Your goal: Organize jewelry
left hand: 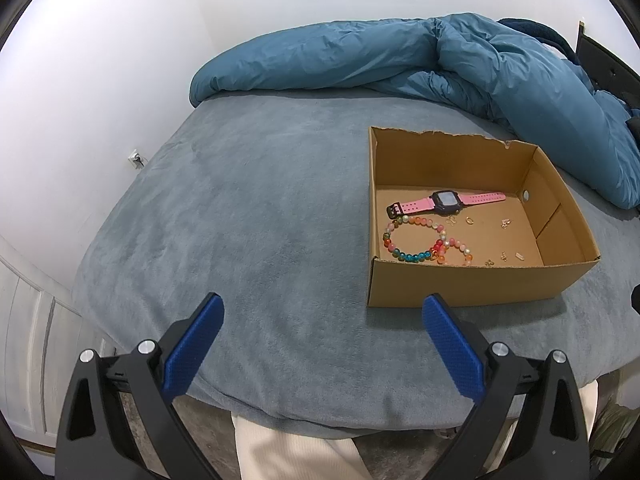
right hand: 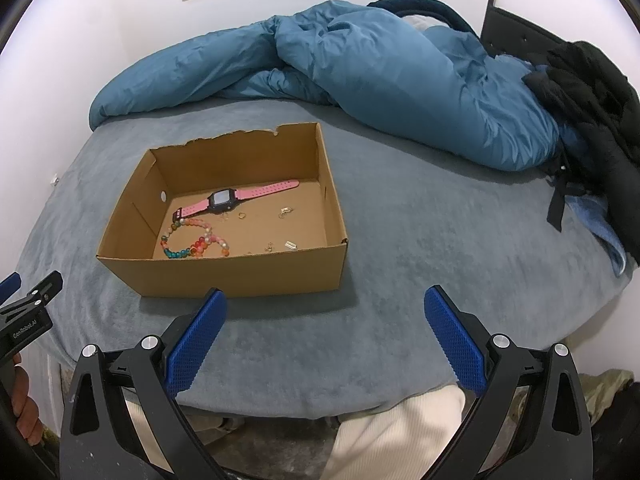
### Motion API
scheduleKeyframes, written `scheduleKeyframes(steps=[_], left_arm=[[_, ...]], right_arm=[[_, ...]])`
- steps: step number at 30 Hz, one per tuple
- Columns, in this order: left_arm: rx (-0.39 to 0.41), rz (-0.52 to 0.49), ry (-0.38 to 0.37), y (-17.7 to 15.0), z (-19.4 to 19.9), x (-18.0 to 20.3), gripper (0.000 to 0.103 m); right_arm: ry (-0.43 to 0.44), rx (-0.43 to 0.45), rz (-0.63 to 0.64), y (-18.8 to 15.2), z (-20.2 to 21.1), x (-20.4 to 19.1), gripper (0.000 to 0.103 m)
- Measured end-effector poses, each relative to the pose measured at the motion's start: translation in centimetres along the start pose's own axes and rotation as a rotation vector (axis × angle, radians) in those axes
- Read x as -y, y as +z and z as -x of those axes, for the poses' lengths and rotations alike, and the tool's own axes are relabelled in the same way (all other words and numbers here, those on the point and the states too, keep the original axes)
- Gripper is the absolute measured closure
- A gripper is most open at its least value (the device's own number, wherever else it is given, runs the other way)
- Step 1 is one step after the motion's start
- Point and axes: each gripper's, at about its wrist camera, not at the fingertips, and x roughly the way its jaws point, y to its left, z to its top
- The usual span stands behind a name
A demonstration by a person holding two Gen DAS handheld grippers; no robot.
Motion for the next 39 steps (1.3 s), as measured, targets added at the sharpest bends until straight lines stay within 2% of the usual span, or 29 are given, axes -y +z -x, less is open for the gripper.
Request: scheduleKeyframes(steps=[18,39], left_arm=[[-0.001,0.005,-0.034,-0.18,0.01,0.13,0.006],[0.001,0.007,-0.037,-0.25,0.17,0.05,0.006]], right_arm=[[0.0,0.0,-0.003,-0.29,0.17,-0.04,0.008],[0.0,0.001,-0.001,-0.25,0.23,-0.17,0.008]])
